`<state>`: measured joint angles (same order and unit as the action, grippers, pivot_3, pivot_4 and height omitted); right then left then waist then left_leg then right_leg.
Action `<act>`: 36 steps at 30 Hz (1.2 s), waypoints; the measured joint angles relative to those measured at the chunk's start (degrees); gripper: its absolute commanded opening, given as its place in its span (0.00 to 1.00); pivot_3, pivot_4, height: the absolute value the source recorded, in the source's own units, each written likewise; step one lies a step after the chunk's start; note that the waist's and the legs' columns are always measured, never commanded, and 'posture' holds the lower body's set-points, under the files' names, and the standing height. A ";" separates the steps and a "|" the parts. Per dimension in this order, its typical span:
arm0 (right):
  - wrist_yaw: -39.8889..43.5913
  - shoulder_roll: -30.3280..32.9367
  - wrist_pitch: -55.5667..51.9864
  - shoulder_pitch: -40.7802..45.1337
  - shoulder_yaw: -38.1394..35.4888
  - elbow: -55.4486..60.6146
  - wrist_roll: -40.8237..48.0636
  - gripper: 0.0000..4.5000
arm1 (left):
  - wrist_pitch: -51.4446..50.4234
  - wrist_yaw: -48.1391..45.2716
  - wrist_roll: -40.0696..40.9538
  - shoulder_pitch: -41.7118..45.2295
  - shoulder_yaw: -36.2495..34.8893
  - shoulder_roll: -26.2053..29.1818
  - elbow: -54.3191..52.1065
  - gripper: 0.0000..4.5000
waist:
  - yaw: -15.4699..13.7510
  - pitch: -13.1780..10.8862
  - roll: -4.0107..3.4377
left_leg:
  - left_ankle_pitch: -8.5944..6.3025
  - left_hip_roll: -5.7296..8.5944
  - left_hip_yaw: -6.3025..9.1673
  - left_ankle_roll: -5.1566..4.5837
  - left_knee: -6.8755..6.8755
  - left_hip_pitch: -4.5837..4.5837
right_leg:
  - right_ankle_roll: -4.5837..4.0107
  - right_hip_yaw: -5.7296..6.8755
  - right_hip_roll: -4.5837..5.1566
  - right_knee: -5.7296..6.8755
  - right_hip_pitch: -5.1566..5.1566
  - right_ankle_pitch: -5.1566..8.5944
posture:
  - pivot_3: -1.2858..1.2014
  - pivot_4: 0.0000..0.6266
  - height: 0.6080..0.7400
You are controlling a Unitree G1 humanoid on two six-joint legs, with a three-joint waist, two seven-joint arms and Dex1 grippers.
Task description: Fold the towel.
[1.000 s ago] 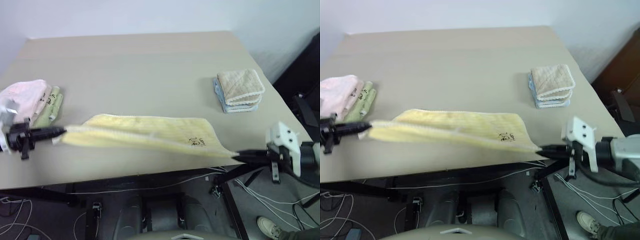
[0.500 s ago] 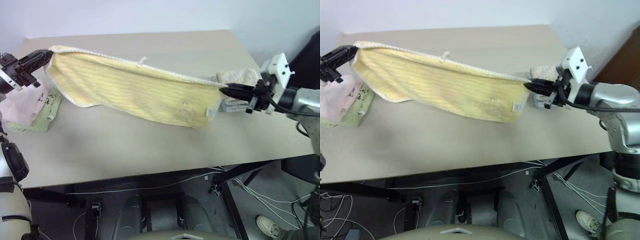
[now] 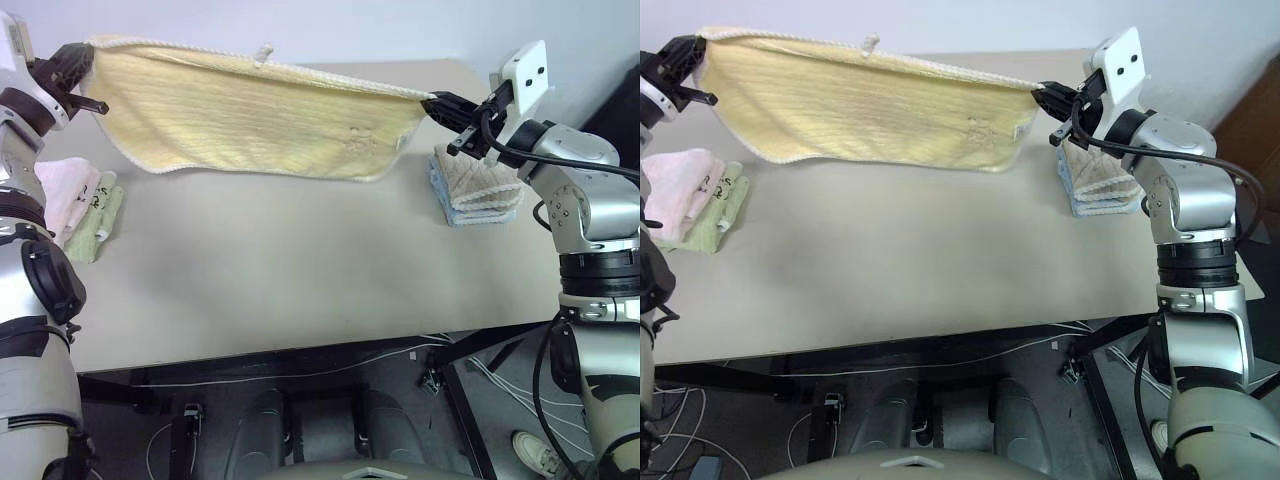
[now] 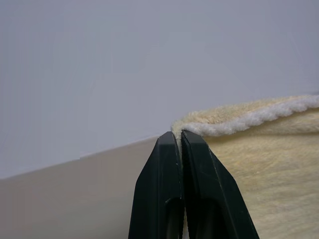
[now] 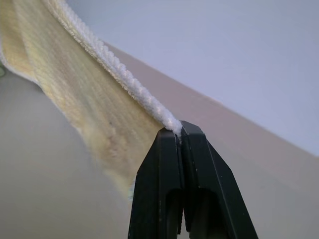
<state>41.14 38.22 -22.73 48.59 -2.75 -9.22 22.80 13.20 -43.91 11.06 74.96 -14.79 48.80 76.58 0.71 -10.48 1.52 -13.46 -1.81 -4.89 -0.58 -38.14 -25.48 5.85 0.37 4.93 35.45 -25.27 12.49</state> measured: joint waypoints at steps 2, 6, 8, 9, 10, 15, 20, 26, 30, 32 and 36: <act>0.14 0.07 -0.74 -2.70 -0.18 2.64 0.76 0.00 | 1.46 -1.04 0.08 -0.96 -1.14 -0.01 -0.01 0.00 | -0.02 0.00 0.00 | 0.00 0.00 0.00 0.00 0.00 -0.01 | 0.00 0.00 0.00 0.00 0.00 0.00 | 0.52 0.24 1.00; 3.02 2.82 -4.10 -11.01 -0.69 8.56 2.98 0.00 | -2.89 -12.47 2.27 -4.90 -5.02 0.69 0.02 0.00 | 0.00 0.00 0.00 | 0.00 0.00 -0.01 0.00 -0.01 0.01 | 0.00 0.00 0.00 -0.01 0.03 0.00 | 0.52 0.24 1.00; 5.23 4.70 -5.78 -14.94 -0.89 11.57 4.48 0.00 | -5.30 -17.75 3.31 -7.99 -6.52 1.16 0.33 0.00 | 0.05 0.00 0.00 | 0.00 -0.01 -0.01 0.00 -0.01 0.01 | 0.00 0.00 0.00 0.01 0.03 0.00 | 0.52 0.24 1.00; 6.26 5.71 -6.80 -16.69 -1.18 13.03 5.25 0.00 | -6.43 -20.22 3.73 -9.55 -7.20 1.20 0.41 0.00 | 0.12 0.00 0.00 | 0.00 -0.01 0.00 0.00 -0.02 0.02 | 0.00 0.00 0.00 0.01 0.02 0.00 | 0.52 0.24 1.00; 6.89 6.25 -7.44 -17.76 -1.72 13.96 5.80 0.00 | -7.39 -22.23 4.10 -10.62 -7.86 1.38 0.49 0.00 | 0.20 0.00 0.01 | 0.00 -0.02 0.00 0.00 -0.04 0.04 | -0.01 0.00 -0.01 0.05 0.03 0.00 | 0.52 0.24 1.00; 9.02 9.13 -9.53 -20.71 -3.82 17.61 7.85 0.00 | -12.02 -31.25 5.93 -14.22 -10.17 3.10 -0.12 0.00 | 0.15 0.00 0.01 | 0.01 -0.04 0.03 0.01 -0.05 0.12 | -0.02 0.00 -0.01 0.14 0.05 0.01 | 0.52 0.24 1.00; 11.05 11.41 -10.39 -25.59 -4.81 20.89 8.67 0.00 | -15.10 -38.79 7.58 -21.15 -11.41 3.76 -1.07 0.00 | 0.08 0.01 0.01 | 0.01 -0.07 0.04 0.01 -0.07 0.11 | -0.03 0.00 0.02 0.14 0.05 0.01 | 0.52 0.24 1.00; 14.32 14.66 -13.35 -33.44 -6.94 27.22 11.70 0.00 | -19.86 -45.79 10.50 -28.21 -12.69 4.59 -4.34 0.00 | -0.07 0.02 0.03 | 0.00 -0.08 0.09 0.01 -0.09 0.10 | -0.05 0.00 0.05 0.15 0.06 0.02 | 0.52 0.24 1.00; 16.49 15.82 -14.19 -39.41 -8.47 32.18 13.96 0.00 | -24.92 -48.43 13.11 -36.23 -12.74 6.47 -10.82 0.00 | 0.26 0.04 0.03 | 0.00 -0.21 0.13 0.02 -0.06 0.15 | -0.23 -0.03 0.07 0.18 0.07 0.12 | 0.52 0.24 1.00; 17.56 16.17 -14.14 -42.45 -9.51 33.92 14.59 0.00 | -28.24 -48.46 15.85 -42.09 -12.70 6.63 -16.20 0.00 | 0.25 0.05 0.04 | 0.00 -0.23 0.22 0.02 -0.07 0.16 | -0.24 -0.04 0.08 0.21 0.06 0.13 | 0.52 0.24 1.00; 18.40 16.78 -13.68 -45.77 -10.01 34.75 14.58 0.00 | -35.33 -48.46 21.63 -52.79 -12.71 7.13 -27.00 0.00 | 0.10 0.07 0.08 | 0.00 -0.24 0.27 0.04 -0.11 0.20 | -0.37 -0.05 0.18 0.21 0.07 0.14 | 0.52 0.24 1.00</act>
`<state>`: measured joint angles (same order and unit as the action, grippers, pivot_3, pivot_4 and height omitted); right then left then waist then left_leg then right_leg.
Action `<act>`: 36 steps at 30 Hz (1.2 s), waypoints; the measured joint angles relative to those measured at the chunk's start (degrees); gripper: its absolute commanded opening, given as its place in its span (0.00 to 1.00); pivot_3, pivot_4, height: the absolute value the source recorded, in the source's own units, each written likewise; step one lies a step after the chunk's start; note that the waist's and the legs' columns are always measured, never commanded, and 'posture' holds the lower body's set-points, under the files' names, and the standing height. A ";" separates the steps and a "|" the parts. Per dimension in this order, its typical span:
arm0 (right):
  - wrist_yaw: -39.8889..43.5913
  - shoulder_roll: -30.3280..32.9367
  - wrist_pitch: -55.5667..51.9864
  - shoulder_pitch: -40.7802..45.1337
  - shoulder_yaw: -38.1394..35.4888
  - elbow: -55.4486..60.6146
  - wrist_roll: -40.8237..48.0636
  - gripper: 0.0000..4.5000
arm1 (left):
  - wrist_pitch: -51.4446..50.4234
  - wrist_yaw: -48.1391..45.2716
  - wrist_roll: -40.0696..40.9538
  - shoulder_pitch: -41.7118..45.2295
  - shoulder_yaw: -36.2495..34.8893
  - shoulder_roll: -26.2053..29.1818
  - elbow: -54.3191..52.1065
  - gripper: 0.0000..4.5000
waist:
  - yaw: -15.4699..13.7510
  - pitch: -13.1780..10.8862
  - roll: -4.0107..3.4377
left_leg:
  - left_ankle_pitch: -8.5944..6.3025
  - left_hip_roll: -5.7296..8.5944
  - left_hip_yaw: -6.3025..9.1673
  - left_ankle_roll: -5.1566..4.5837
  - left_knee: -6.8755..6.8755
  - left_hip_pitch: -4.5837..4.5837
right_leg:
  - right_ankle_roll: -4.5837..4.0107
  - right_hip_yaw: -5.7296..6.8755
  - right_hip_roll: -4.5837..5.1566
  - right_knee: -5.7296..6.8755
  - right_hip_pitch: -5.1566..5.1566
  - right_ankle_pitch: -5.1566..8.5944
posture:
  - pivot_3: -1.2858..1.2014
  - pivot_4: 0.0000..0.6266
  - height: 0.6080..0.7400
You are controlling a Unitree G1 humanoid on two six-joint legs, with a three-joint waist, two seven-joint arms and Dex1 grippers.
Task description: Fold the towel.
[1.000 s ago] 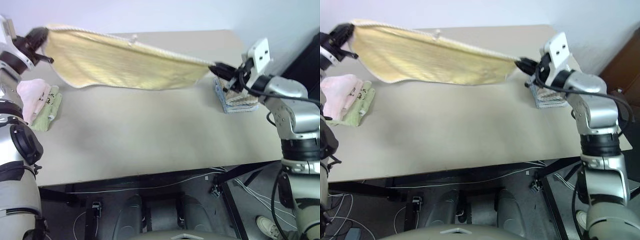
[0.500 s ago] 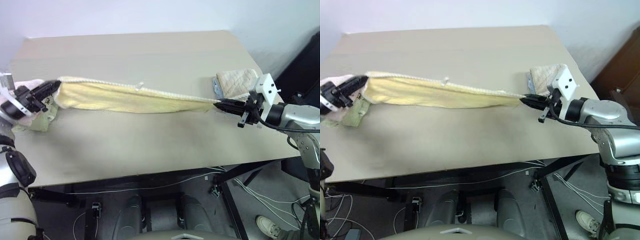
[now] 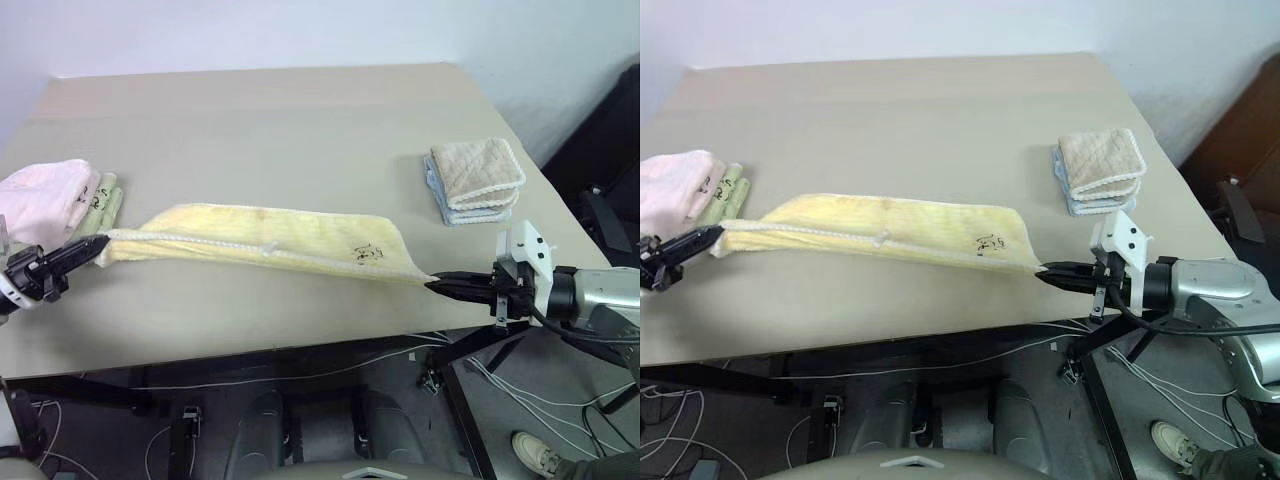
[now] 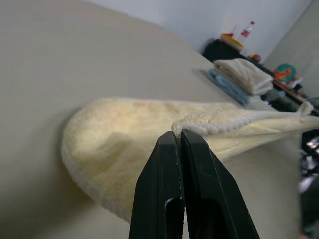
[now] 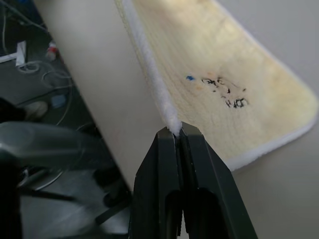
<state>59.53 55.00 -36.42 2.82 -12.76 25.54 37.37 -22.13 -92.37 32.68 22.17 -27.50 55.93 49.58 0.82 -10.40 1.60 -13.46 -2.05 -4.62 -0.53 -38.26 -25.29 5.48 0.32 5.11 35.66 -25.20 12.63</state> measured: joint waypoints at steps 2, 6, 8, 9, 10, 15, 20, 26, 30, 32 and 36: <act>0.63 0.54 -0.03 -1.22 -1.25 0.11 0.05 0.00 | -2.19 -0.01 2.04 -5.60 0.04 0.87 -5.63 0.00 | -0.01 0.02 -0.02 | -0.02 0.00 0.01 0.04 0.02 0.02 | -0.05 -0.01 0.15 -0.09 0.01 -0.01 | 0.52 0.24 1.00; 3.11 2.40 0.28 -5.86 -2.60 0.74 0.00 0.00 | -6.10 -0.01 4.34 -12.95 0.14 2.20 -12.85 0.00 | -0.13 0.07 -0.03 | -0.12 0.01 0.03 0.20 0.16 0.01 | -0.07 0.05 0.33 -0.30 -0.12 -0.01 | 0.52 0.24 1.00; 4.19 2.49 0.30 -7.81 -3.58 1.42 0.02 0.00 | -7.41 -0.01 4.94 -15.06 0.13 2.72 -14.96 0.00 | -0.09 0.08 -0.05 | -0.13 0.02 0.01 0.21 0.22 0.00 | -0.08 0.03 0.35 -0.39 -0.12 -0.01 | 0.52 0.24 1.00; 4.69 2.63 0.35 -8.72 -4.22 1.80 0.02 0.00 | -7.75 -0.01 5.30 -15.97 0.12 2.87 -15.94 0.00 | -0.06 0.09 -0.08 | -0.13 0.02 0.01 0.21 0.25 -0.01 | -0.09 0.03 0.37 -0.43 -0.16 -0.02 | 0.52 0.24 1.00; 5.23 2.92 0.47 -9.80 -4.89 2.38 0.03 0.00 | -7.83 -0.01 5.47 -17.25 0.12 3.30 -16.75 0.00 | -0.04 0.10 -0.07 | -0.13 0.02 0.00 0.21 0.31 -0.02 | -0.09 0.01 0.38 -0.46 -0.16 -0.02 | 0.52 0.24 1.00; 9.38 4.08 1.58 -17.24 -8.71 6.24 0.05 0.00 | -7.89 -0.02 6.86 -22.70 0.28 6.05 -20.02 0.00 | -0.06 0.13 -0.11 | -0.13 0.04 -0.05 0.22 0.61 -0.03 | -0.19 -0.04 0.44 -0.56 -0.19 0.04 | 0.52 0.24 1.00; 11.31 4.67 4.06 -19.70 -9.96 6.64 -0.96 0.00 | -8.51 -0.02 8.10 -23.17 1.00 7.18 -20.91 0.00 | -0.02 0.19 -0.16 | -0.14 0.08 -0.09 0.23 0.79 0.05 | -0.20 -0.03 0.49 -0.67 -0.25 0.04 | 0.52 0.24 1.00; 10.48 4.69 6.94 -13.48 -7.79 2.30 -2.59 0.00 | -7.09 -0.03 7.69 -15.28 3.84 7.54 -17.00 0.00 | -0.08 0.20 -0.16 | -0.13 0.10 -0.16 0.24 0.93 0.06 | -0.20 -0.01 0.49 -0.72 -0.32 0.04 | 0.52 0.24 1.00; 9.71 4.69 9.49 -6.63 -2.83 -3.15 -4.99 0.00 | -5.81 -0.03 5.57 -7.55 7.33 7.11 -11.67 0.00 | -0.07 0.20 -0.16 | -0.11 0.16 -0.25 0.22 0.89 -0.02 | -0.22 -0.02 0.48 -0.70 -0.25 0.04 | 0.52 0.24 1.00; 9.23 4.67 10.14 -3.43 -0.36 -5.47 -5.69 0.00 | -5.28 -0.03 4.64 -4.83 9.23 6.73 -8.77 0.00 | 0.02 0.20 -0.15 | -0.05 0.17 -0.28 0.11 0.87 -0.04 | -0.26 -0.01 0.47 -0.68 -0.26 0.07 | 0.52 0.24 1.00; 7.38 3.34 10.43 5.28 3.86 -10.20 -6.94 0.00 | -3.78 -0.03 2.66 1.11 12.21 6.37 -2.84 0.00 | 0.15 0.20 -0.13 | 0.00 0.16 -0.30 0.03 0.77 -0.04 | -0.25 0.02 0.39 -0.56 -0.27 0.07 | 0.52 0.24 1.00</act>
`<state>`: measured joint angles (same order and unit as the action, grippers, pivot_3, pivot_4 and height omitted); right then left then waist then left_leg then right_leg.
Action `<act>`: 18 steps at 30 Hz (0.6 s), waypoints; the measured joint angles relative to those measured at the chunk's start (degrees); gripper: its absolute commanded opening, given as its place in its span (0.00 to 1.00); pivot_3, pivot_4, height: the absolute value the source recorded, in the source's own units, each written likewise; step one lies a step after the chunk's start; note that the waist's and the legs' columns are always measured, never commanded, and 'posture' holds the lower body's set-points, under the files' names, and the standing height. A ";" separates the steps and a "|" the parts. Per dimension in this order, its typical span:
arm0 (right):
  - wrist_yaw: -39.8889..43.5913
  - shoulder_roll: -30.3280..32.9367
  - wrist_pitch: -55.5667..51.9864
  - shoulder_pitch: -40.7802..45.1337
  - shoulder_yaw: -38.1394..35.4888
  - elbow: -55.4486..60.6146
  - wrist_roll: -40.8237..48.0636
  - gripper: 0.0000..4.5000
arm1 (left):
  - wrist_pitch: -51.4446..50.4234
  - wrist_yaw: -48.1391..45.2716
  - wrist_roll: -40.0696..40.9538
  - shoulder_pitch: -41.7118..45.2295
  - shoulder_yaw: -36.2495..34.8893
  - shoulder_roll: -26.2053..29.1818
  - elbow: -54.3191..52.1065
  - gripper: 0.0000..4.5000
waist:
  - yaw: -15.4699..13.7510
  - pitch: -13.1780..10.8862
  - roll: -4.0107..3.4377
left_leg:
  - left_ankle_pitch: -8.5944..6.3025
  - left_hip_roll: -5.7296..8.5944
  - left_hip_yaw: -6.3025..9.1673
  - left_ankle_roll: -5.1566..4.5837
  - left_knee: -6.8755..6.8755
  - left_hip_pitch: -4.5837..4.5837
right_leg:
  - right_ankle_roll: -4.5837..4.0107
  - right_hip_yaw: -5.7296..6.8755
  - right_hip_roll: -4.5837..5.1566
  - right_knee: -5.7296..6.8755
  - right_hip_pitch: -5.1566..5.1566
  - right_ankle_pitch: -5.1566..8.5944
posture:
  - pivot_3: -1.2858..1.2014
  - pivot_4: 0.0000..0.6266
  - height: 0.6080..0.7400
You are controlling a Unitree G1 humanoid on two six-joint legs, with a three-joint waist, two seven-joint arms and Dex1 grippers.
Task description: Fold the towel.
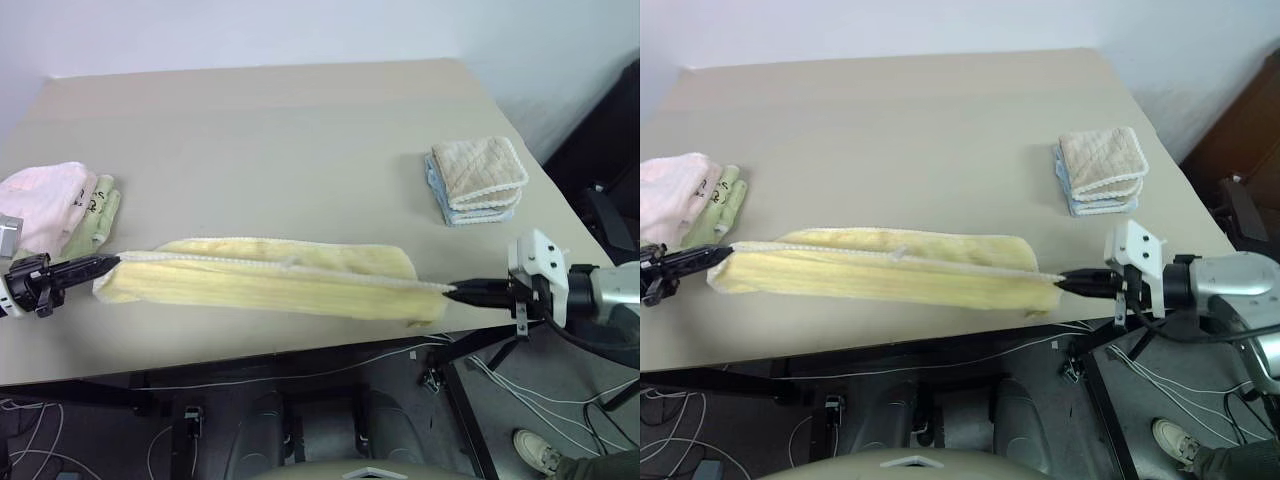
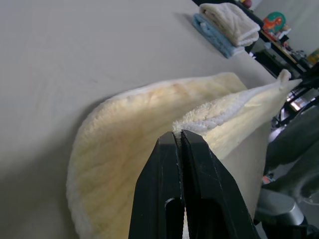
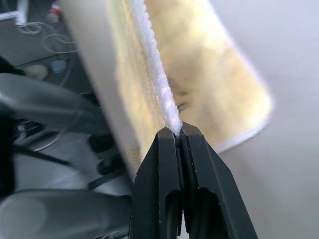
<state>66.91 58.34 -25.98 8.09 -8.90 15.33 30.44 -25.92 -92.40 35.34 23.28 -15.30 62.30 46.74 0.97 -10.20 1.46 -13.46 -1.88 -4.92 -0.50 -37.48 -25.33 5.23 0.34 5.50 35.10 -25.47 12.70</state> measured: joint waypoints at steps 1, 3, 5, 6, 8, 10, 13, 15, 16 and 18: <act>-0.51 -0.64 0.01 1.55 0.80 -0.80 -0.30 0.00 | 0.35 0.00 -0.38 0.84 0.30 0.00 1.11 0.00 | -0.03 0.00 0.00 | 0.00 0.00 0.00 0.00 -0.02 0.00 | 0.00 0.01 -0.04 0.02 0.00 0.00 | 0.52 0.24 1.00; -1.49 -2.54 0.18 5.12 3.27 -3.41 -1.22 0.00 | 1.09 0.00 -1.59 3.47 1.09 -0.02 4.46 0.00 | -0.10 0.00 0.00 | 0.00 -0.02 0.02 -0.01 -0.12 -0.01 | 0.01 0.03 -0.16 0.07 0.03 0.00 | 0.52 0.24 1.00; -2.31 -4.35 0.71 7.44 5.22 -5.78 -2.46 0.00 | 2.34 0.00 -2.68 5.76 1.18 -0.34 7.43 0.00 | -0.14 0.00 0.00 | -0.01 -0.03 0.02 -0.03 -0.25 -0.04 | 0.02 0.04 -0.19 0.11 0.06 0.00 | 0.52 0.24 1.00; -2.68 -5.14 1.06 8.41 6.16 -6.85 -3.15 0.00 | 2.94 0.00 -3.19 6.69 1.17 -0.58 8.60 0.00 | -0.15 0.00 0.00 | -0.02 -0.02 0.01 -0.05 -0.33 -0.05 | 0.02 0.05 -0.19 0.14 0.08 0.00 | 0.52 0.24 1.00; -3.55 -6.29 1.75 10.30 8.04 -9.02 -4.60 0.00 | 4.06 0.00 -3.88 7.43 1.17 -0.97 10.31 0.00 | -0.15 0.00 0.00 | -0.05 -0.03 0.01 -0.10 -0.45 -0.07 | 0.02 0.05 -0.19 0.17 0.12 0.00 | 0.52 0.24 1.00; -4.02 -7.75 2.64 11.76 9.00 -11.09 -5.82 0.00 | 5.15 0.00 -4.92 7.94 1.29 -1.32 11.76 0.00 | -0.17 0.00 0.03 | -0.05 -0.03 0.02 -0.11 -0.52 -0.07 | 0.03 0.06 -0.19 0.19 0.16 -0.01 | 0.52 0.24 1.00; -4.89 -9.13 3.28 13.04 10.52 -13.14 -7.33 0.00 | 5.84 0.00 -6.48 9.31 1.34 -1.68 13.89 0.00 | -0.22 0.01 0.05 | -0.05 -0.02 0.03 -0.11 -0.59 -0.06 | 0.03 0.06 -0.20 0.29 0.17 -0.01 | 0.52 0.24 1.00; -6.12 -10.59 3.85 13.91 10.87 -15.10 -8.44 0.00 | 6.25 0.00 -7.58 10.31 1.50 -2.08 14.87 0.00 | -0.21 0.01 0.05 | -0.05 -0.02 0.02 -0.11 -0.63 -0.05 | 0.04 0.06 -0.21 0.37 0.17 -0.01 | 0.52 0.24 1.00; -6.72 -11.22 4.08 14.48 10.93 -16.05 -9.05 0.00 | 6.48 0.09 -8.13 10.80 1.57 -2.44 15.24 0.00 | -0.20 0.01 0.04 | -0.04 -0.01 0.00 -0.11 -0.64 -0.05 | 0.04 0.06 -0.21 0.41 0.16 -0.01 | 0.52 0.24 1.00; -7.02 -11.45 3.71 15.08 10.90 -16.91 -9.14 0.05 | 7.12 0.39 -8.87 11.31 1.56 -3.10 15.81 0.00 | -0.20 0.01 0.05 | -0.04 -0.01 -0.01 -0.11 -0.66 -0.05 | 0.04 0.06 -0.23 0.43 0.16 -0.01 | 0.52 0.24 1.00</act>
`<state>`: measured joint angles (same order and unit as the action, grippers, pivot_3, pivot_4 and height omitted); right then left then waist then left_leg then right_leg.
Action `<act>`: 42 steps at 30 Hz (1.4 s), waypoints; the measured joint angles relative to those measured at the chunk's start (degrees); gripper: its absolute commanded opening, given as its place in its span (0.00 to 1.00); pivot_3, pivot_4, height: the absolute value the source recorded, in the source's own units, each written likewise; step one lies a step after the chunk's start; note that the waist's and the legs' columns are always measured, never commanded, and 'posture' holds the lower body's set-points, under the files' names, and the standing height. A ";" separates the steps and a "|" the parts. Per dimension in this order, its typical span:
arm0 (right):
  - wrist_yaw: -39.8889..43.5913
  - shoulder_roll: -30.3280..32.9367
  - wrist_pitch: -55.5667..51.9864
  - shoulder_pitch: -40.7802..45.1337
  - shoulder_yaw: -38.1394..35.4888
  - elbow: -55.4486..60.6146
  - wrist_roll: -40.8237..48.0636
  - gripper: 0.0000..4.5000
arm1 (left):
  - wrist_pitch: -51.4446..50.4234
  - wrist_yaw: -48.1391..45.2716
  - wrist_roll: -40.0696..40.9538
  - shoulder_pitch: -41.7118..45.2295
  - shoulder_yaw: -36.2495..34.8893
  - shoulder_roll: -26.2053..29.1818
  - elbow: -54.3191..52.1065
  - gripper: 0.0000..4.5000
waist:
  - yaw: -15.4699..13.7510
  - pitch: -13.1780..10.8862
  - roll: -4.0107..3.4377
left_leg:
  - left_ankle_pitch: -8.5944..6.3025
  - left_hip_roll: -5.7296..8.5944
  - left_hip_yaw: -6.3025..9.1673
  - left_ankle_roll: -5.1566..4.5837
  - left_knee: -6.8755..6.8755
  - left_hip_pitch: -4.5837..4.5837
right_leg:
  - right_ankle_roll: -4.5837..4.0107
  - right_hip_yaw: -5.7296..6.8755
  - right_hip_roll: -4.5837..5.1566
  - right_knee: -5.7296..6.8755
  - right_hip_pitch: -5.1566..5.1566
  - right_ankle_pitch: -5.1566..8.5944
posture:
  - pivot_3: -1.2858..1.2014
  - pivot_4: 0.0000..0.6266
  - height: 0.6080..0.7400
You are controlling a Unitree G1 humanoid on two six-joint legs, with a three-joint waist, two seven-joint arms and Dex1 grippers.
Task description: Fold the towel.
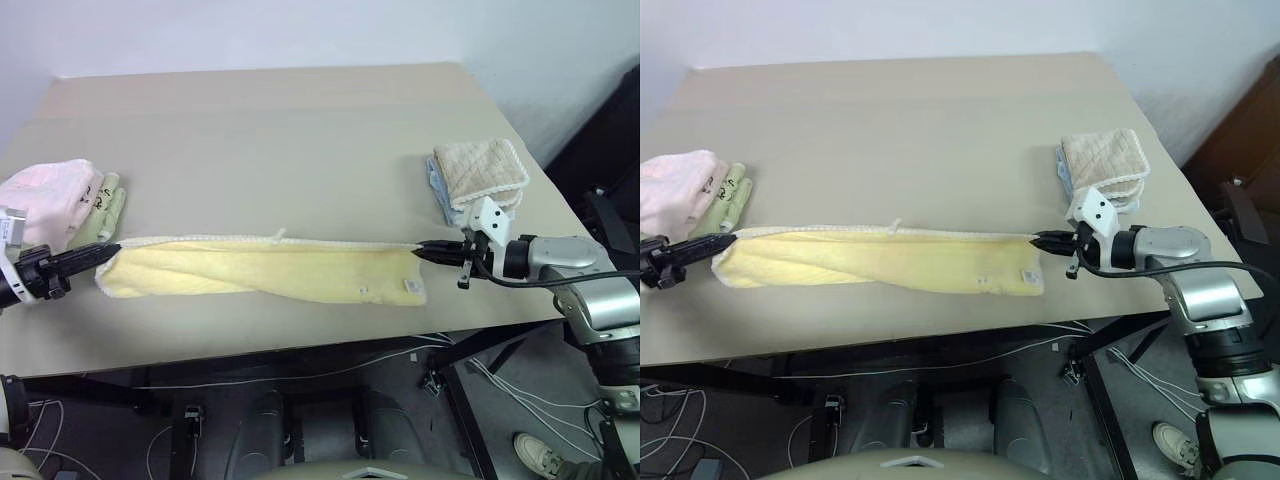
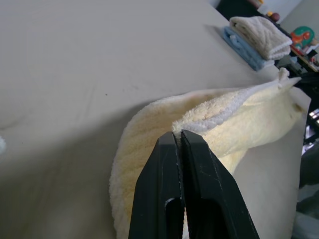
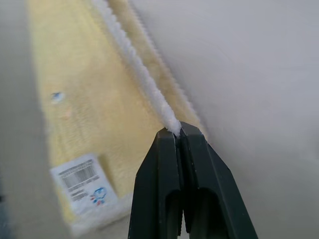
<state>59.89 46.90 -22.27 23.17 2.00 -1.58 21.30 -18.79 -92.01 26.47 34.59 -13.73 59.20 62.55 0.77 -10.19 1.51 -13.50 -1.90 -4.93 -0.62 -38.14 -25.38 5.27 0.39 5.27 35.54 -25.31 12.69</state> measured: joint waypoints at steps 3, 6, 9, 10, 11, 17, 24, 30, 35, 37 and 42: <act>-0.20 -0.05 -1.25 0.13 -0.74 -0.26 0.23 0.21 | 0.71 1.88 -1.26 0.59 -0.58 -0.63 1.79 0.00 | 0.01 0.00 0.00 | 0.00 -0.01 0.00 0.00 0.00 0.00 | 0.02 0.00 -0.04 0.00 0.00 -0.01 | 0.52 0.24 1.00; -0.52 -0.04 -1.35 0.07 -1.15 -0.38 0.16 0.42 | 0.25 1.96 -2.09 0.62 -0.68 -0.63 2.06 0.11 | 0.03 0.00 0.00 | 0.00 -0.01 -0.04 0.00 -0.01 0.00 | 0.02 0.00 -0.06 0.02 0.00 -0.01 | 0.52 0.24 1.00; -0.83 -0.18 -1.30 -0.02 -1.27 -0.38 0.10 0.64 | -0.93 1.91 -2.16 0.85 -1.26 -0.62 2.06 0.29 | 0.04 0.00 0.00 | 0.00 -0.02 -0.04 0.00 -0.03 0.01 | 0.02 0.00 -0.08 0.05 0.00 -0.01 | 0.52 0.24 1.00; -1.05 -0.35 -1.30 -0.02 -1.45 -0.38 0.11 0.71 | -0.93 2.03 -2.18 0.93 -1.41 -0.62 2.05 0.35 | 0.04 0.00 0.00 | 0.00 -0.02 -0.03 0.00 -0.03 0.01 | 0.02 0.00 -0.08 0.06 0.00 -0.01 | 0.52 0.24 1.00; -1.08 -0.39 -1.37 -0.06 -1.62 -0.33 0.20 0.79 | -0.95 2.05 -2.18 0.96 -1.65 -0.63 2.05 0.44 | 0.03 0.00 0.00 | 0.00 -0.02 -0.03 0.00 -0.04 0.01 | 0.02 0.00 -0.08 0.06 0.00 -0.01 | 0.52 0.24 1.00; -0.90 -0.38 -3.93 -1.68 -2.69 1.82 1.41 1.00 | -2.16 0.65 -2.14 0.79 -2.57 -0.73 -0.78 0.86 | -0.04 0.00 0.00 | 0.01 -0.04 -0.03 0.00 -0.05 0.01 | 0.02 0.00 -0.08 0.06 0.02 0.00 | 0.52 0.24 1.00; -2.66 0.30 -19.48 -1.46 -3.93 3.64 6.32 1.00 | -4.89 0.03 -0.64 1.04 -4.75 -0.95 -3.66 0.99 | 0.03 0.01 0.02 | 0.01 -0.08 0.08 0.00 -0.06 0.01 | 0.01 -0.01 -0.06 0.08 0.00 0.00 | 0.52 0.24 1.00; -8.53 -2.03 -35.35 3.97 -12.00 4.68 15.46 1.00 | -4.25 1.61 1.91 1.02 -10.27 -0.51 -6.61 0.99 | 0.31 0.01 0.02 | 0.00 -0.11 0.10 0.01 -0.07 0.04 | 0.00 -0.03 -0.03 0.12 0.00 0.00 | 0.52 0.24 1.00; -14.19 -6.67 -39.87 8.61 -9.81 5.39 16.71 1.00 | -3.43 2.00 2.88 -3.51 -12.39 -0.09 -9.07 0.99 | 0.40 0.01 0.00 | 0.00 -0.15 0.07 0.02 0.00 0.02 | -0.01 -0.04 -0.04 0.13 -0.10 0.01 | 0.52 0.24 1.00; -14.81 -6.94 -39.88 8.97 -7.72 5.04 15.71 1.00 | -3.22 2.06 2.94 -5.81 -12.53 -0.51 -10.03 0.99 | 0.17 0.01 0.00 | 0.00 -0.10 0.08 0.02 0.01 -0.02 | -0.01 -0.03 0.03 0.10 -0.09 0.01 | 0.52 0.24 1.00; -14.83 -7.75 -39.13 9.94 -4.09 1.71 13.52 1.00 | -2.80 2.12 3.39 -9.61 -12.72 -1.93 -13.39 0.99 | 0.05 0.03 0.03 | -0.02 0.04 0.08 0.00 0.01 -0.03 | -0.03 -0.02 0.30 0.01 -0.05 0.00 | 0.52 0.24 1.00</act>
<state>45.07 39.15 -61.40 33.11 -2.09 0.13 34.82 -21.60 -89.89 29.86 24.98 -26.46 57.27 49.16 0.82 -10.16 1.54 -13.53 -1.86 -4.85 -0.62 -38.14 -25.41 5.25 0.37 5.57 35.54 -25.36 12.69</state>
